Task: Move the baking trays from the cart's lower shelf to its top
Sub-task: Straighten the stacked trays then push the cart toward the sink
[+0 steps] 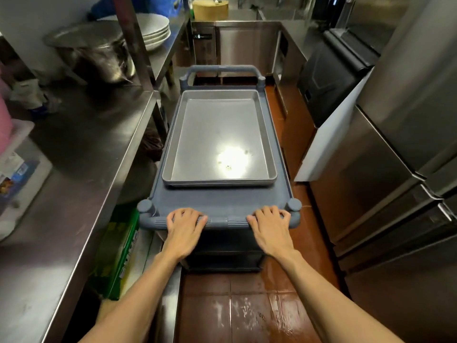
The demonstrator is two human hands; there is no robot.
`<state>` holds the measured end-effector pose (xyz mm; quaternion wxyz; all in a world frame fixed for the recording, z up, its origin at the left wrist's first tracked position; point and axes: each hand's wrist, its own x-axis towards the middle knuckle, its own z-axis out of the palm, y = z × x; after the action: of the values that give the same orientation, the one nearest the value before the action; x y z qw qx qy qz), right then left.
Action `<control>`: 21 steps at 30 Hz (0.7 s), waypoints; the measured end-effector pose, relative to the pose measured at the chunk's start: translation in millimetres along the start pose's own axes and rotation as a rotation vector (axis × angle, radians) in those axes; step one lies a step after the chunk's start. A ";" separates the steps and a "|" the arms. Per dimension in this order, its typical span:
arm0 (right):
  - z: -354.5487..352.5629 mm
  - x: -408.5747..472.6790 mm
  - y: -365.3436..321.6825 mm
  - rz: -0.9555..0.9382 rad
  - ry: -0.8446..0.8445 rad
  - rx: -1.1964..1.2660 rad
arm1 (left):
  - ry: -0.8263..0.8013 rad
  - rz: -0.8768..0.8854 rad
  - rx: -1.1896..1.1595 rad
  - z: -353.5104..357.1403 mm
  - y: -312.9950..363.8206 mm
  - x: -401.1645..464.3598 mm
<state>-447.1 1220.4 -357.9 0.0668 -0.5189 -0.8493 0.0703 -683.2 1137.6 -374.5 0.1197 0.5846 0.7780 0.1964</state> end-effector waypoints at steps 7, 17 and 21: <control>0.6 39.5 7.0 0.006 -0.037 -0.001 | -0.197 0.079 0.126 -13.9 -1.0 41.2; 1.6 131.3 34.9 0.048 -0.020 0.005 | -0.190 0.133 0.316 -12.6 5.3 139.8; 3.0 183.3 42.8 0.052 0.008 -0.003 | -0.157 0.096 0.339 -12.9 0.6 197.3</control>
<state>-493.2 1402.9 -361.5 0.0676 -0.5414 -0.8352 0.0687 -744.9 1324.4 -354.2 0.0702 0.6462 0.7596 0.0217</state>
